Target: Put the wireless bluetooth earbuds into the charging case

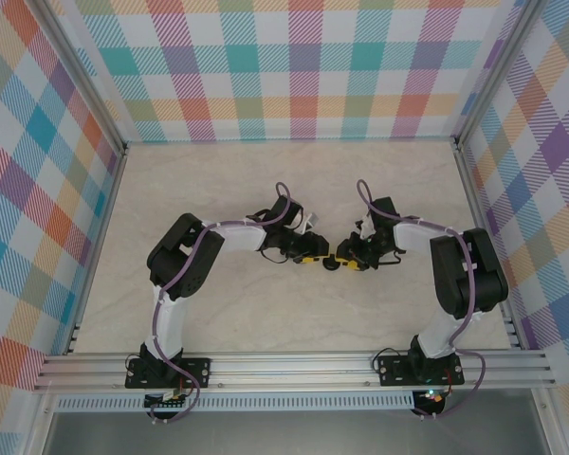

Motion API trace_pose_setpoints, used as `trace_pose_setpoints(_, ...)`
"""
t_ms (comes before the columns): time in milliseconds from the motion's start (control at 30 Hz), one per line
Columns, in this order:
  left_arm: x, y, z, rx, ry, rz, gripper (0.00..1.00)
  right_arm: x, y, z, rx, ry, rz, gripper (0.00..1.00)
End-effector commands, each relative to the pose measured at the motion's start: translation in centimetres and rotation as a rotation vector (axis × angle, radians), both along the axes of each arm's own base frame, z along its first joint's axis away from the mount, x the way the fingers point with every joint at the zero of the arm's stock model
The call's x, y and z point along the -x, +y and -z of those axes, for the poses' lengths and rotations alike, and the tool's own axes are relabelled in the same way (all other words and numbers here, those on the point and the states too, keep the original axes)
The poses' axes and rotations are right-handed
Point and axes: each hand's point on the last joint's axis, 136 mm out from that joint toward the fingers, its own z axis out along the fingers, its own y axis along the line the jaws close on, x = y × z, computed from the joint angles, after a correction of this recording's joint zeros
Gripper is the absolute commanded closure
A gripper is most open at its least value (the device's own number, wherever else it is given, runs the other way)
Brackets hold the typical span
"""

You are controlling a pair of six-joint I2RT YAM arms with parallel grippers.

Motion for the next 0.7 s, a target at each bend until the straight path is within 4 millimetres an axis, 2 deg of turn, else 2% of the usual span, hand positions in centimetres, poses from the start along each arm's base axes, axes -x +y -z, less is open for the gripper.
trace_pose_setpoints(0, 1.5, -0.4, 0.5, 0.002, 0.035, 0.03, 0.52, 0.7, -0.1, -0.7, -0.018, 0.0, 0.001, 0.67)
trace_pose_setpoints(333, 1.7, -0.1, 0.3, -0.004, 0.028, 0.031, 0.51, 0.6, 0.4, -1.8, -0.059, -0.035, 0.001, 0.66)
trace_pose_setpoints(667, 2.1, -0.5, 0.3, 0.0, 0.036, 0.044, 0.54, 0.8, 0.6, -0.6, -0.069, 0.006, 0.009, 0.7)
